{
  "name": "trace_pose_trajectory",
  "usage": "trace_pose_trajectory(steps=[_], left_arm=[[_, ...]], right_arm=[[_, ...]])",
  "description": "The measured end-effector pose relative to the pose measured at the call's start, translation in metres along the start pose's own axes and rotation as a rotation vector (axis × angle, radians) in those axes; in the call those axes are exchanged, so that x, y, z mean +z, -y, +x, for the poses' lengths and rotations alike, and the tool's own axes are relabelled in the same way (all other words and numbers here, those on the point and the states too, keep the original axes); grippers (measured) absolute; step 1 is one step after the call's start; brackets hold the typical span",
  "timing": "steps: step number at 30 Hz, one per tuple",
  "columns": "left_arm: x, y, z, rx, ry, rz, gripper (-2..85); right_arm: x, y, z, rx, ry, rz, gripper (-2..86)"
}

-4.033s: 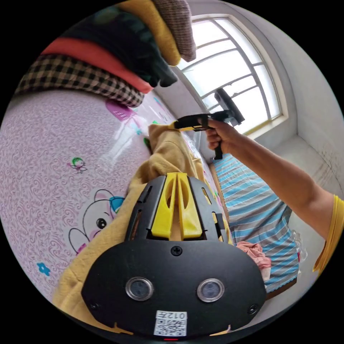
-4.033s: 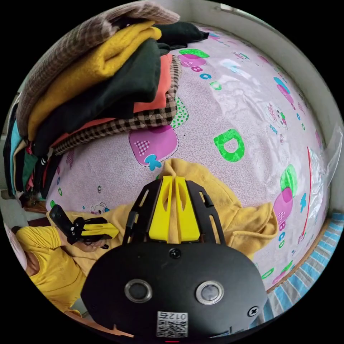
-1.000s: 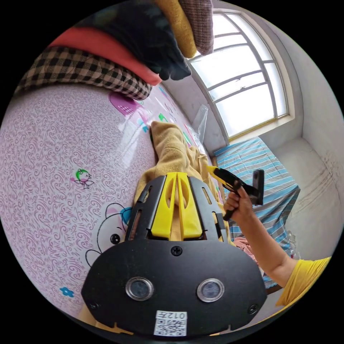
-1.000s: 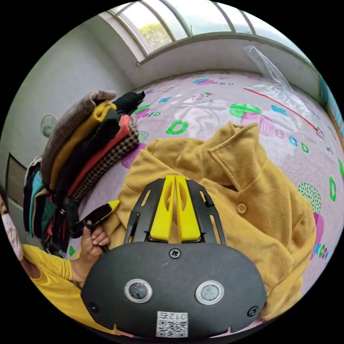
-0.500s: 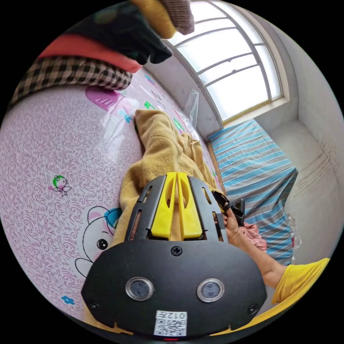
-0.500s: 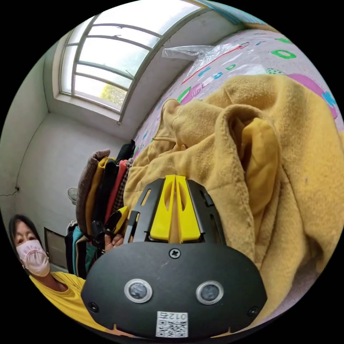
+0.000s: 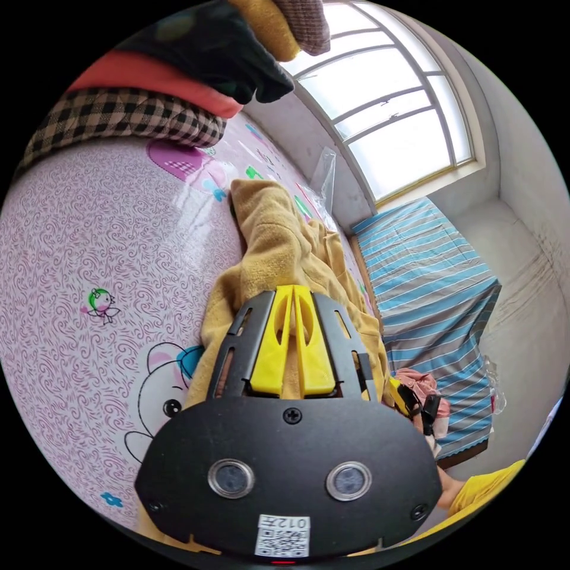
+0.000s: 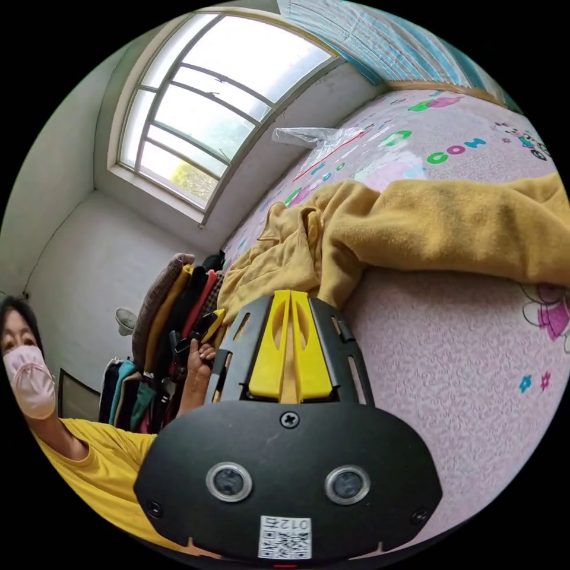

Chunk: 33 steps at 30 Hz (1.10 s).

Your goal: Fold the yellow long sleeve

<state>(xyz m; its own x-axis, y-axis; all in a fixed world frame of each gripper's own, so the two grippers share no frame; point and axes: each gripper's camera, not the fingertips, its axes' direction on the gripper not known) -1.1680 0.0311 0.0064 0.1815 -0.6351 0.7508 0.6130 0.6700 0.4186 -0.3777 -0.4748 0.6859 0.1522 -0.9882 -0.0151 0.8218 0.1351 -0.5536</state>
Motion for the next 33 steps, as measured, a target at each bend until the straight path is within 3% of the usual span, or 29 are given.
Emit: trace_pose_trajectory(steps=[5,9,11,13,15,19,23,25,29,33], left_arm=[[-0.002,-0.003,0.027,-0.066,0.084,0.013,0.5],[0.024,-0.017,0.154,0.169,0.145,0.075,0.6],[0.076,-0.021,0.210,0.298,0.082,-0.043,0.5],[0.168,-0.027,0.253,0.321,0.088,-0.288,0.5],[0.222,-0.036,0.257,0.242,0.153,-0.354,0.4],[0.275,-0.058,0.242,0.211,0.175,-0.331,0.4],[0.275,-0.067,0.214,0.171,0.012,-0.260,0.5],[0.286,-0.059,0.206,0.108,-0.040,-0.310,0.5],[0.275,-0.062,0.222,0.173,0.000,-0.282,0.5],[0.290,-0.074,0.243,0.286,0.138,-0.300,0.6]], right_arm=[[-0.040,-0.048,-0.007,0.042,0.044,-0.011,0.8],[-0.050,-0.034,-0.037,-0.076,-0.065,0.006,0.7],[-0.036,-0.008,-0.057,-0.164,-0.126,0.021,0.7],[-0.004,0.036,-0.080,-0.281,-0.298,0.037,0.7],[0.029,0.067,-0.082,-0.305,-0.365,0.005,0.6],[0.119,0.109,-0.049,-0.261,-0.478,-0.241,0.6],[0.166,0.108,-0.042,-0.371,-0.576,-0.297,0.7],[0.184,0.107,-0.046,-0.400,-0.573,-0.266,0.8],[0.185,0.109,-0.062,-0.382,-0.516,-0.292,1.2],[0.111,0.086,-0.096,-0.604,-0.690,-0.315,3.5]])
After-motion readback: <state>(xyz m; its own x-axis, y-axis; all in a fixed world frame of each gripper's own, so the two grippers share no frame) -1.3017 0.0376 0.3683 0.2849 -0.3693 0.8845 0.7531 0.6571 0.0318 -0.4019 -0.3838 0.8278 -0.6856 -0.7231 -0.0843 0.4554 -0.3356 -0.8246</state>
